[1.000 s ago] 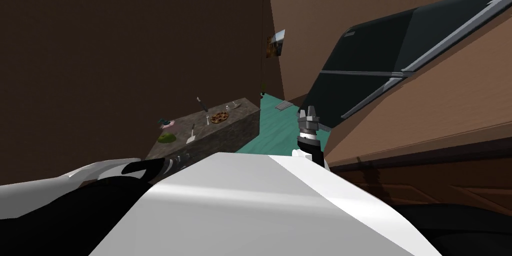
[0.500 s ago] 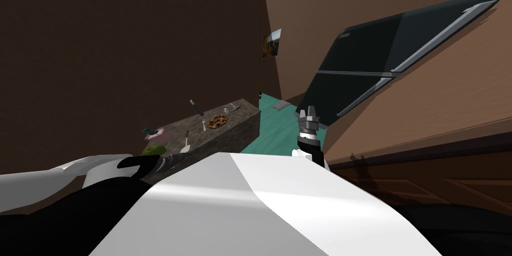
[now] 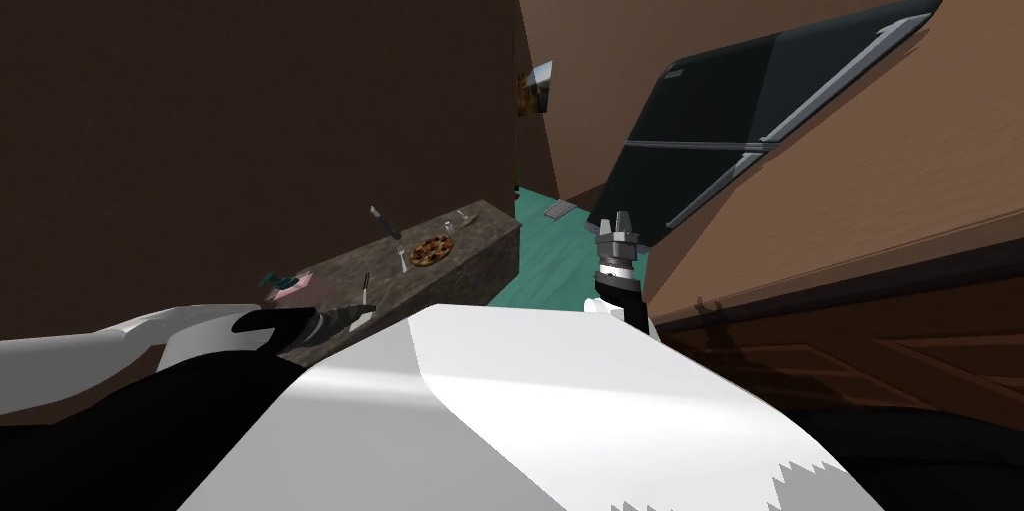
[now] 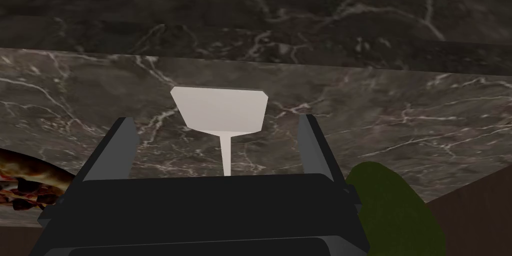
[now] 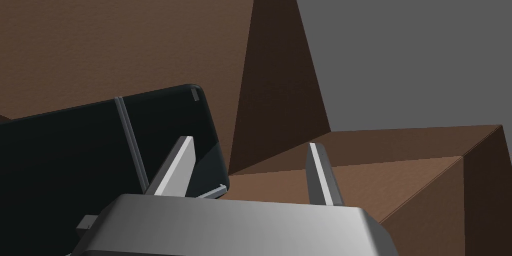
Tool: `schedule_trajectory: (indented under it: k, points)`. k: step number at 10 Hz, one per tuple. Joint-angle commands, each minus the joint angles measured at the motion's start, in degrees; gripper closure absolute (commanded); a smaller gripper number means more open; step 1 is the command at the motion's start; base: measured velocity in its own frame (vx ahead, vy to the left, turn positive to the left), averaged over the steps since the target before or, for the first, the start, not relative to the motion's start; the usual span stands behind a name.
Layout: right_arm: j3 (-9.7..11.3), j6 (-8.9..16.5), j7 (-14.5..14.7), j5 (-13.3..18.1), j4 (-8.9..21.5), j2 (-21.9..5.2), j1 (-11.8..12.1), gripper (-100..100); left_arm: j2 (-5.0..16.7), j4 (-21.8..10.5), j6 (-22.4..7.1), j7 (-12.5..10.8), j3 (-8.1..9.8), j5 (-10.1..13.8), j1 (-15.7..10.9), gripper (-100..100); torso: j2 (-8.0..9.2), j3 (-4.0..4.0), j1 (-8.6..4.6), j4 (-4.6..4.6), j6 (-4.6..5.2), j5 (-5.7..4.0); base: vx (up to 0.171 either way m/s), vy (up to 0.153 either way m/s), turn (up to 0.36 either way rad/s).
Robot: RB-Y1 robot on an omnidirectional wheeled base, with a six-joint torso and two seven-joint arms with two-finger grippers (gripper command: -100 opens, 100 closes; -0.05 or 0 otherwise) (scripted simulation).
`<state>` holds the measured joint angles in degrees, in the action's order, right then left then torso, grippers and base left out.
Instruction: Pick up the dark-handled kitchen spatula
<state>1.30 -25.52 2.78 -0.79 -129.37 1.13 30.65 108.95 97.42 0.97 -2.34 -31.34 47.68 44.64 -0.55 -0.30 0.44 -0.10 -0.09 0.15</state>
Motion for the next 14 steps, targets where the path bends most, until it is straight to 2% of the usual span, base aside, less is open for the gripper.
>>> schedule_trajectory:
  k: [1, 2, 3, 4, 5, 6, 7, 9, 10, 11, 12, 13, 14]
  points:
    - [0.0, 0.0, 0.0, 0.0, 0.0, 0.0, 0.0, 0, 0.1, 0.1, -0.1, 2.1, 2.86, 2.1, 2.9, -100, 0.0, 0.0, 0.0, 0.0, 0.0, 0.0, 0.029, 0.032, 0.03]
    - [0.0, 0.0, 0.0, 0.0, 0.0, 0.0, 0.0, 0, 0.1, 0.1, -0.1, 2.1, 3.71, 2.1, 3.8, -100, 0.19, 0.11, -0.29, 0.04, 0.01, -0.07, -0.005, -0.012, 0.003]
    - [0.0, 0.0, 0.0, 0.0, 0.0, 0.0, 0.0, 0, 0.6, -0.7, -1.5, 2.5, 3.28, 3.6, 3.9, -100, 0.34, 0.2, -0.49, 0.08, 0.01, -0.12, 0.096, 0.101, -0.284]
    - [0.0, 0.0, 0.0, 0.0, 0.0, 0.0, 0.0, 0, 0.6, -0.7, -1.5, 1.2, -1.33, 1.2, -1.0, -100, 0.08, 0.06, -0.17, 0.03, 0.1, -0.09, 0.131, 0.182, -0.142]
    - [0.0, 0.0, 0.0, 0.0, 0.0, 0.0, 0.0, 0, 0.6, -0.7, -1.5, -2.5, -4.79, -2.2, -4.4, -100, -0.07, -0.03, 0.11, -0.01, 0.01, 0.01, 0.069, 0.107, 0.027]
    - [0.0, 0.0, 0.0, 0.0, 0.0, 0.0, 0.0, 0, 0.6, -0.7, -1.5, -1.9, 1.56, -1.2, 2.2, -100, 0.06, 0.03, -0.06, 0.01, 0.0, -0.01, 0.012, 0.021, 0.02]
    - [0.0, 0.0, 0.0, 0.0, 0.0, 0.0, 0.0, 0, 0.6, -0.7, -1.5, -0.2, 3.28, 0.7, 3.9, -100, 0.24, 0.14, -0.35, 0.06, 0.0, -0.08, -0.011, -0.015, 0.002]
    - [0.0, 0.0, 0.0, 0.0, 0.0, 0.0, 0.0, 0, 0.6, -0.7, -1.5, 2.5, 3.28, 3.6, 3.9, -100, 0.43, 0.25, -0.6, 0.1, 0.0, -0.15, -0.015, -0.021, 0.001]
    - [0.0, 0.0, 0.0, 0.0, 0.0, 0.0, 0.0, 0, 0.5, -0.8, -1.8, 2.7, 3.11, 4.1, 4.0, -100, 0.43, 0.26, -0.6, 0.11, 0.0, -0.16, 0.038, 0.045, -0.072]
    - [0.0, 0.0, 0.0, 0.0, 0.0, 0.0, 0.0, 0, 0.5, -0.8, -1.8, 2.7, 4.18, 3.7, 5.1, -100, 0.29, 0.18, -0.4, 0.08, 0.02, -0.12, 0.056, 0.058, -0.052]
    - [0.0, 0.0, 0.0, 0.0, 0.0, 0.0, 0.0, 0, 0.5, -0.8, -1.8, 2.7, 3.11, 4.1, 4.0, -100, 0.21, 0.13, -0.33, 0.05, 0.01, -0.09, 0.027, 0.032, -0.005]
    - [0.0, 0.0, 0.0, 0.0, 0.0, 0.0, 0.0, 0, 0.5, -0.8, -1.8, 2.5, 3.59, 3.9, 4.4, -100, 0.26, 0.15, -0.39, 0.06, 0.0, -0.1, 0.007, 0.011, 0.0]
    - [0.0, 0.0, 0.0, 0.0, 0.0, 0.0, 0.0, 0, 0.6, -0.8, -1.8, 2.6, 3.51, 3.9, 4.4, 0, 0.33, 0.19, -0.46, 0.08, 0.0, -0.12, 0.0, 0.0, 0.0]
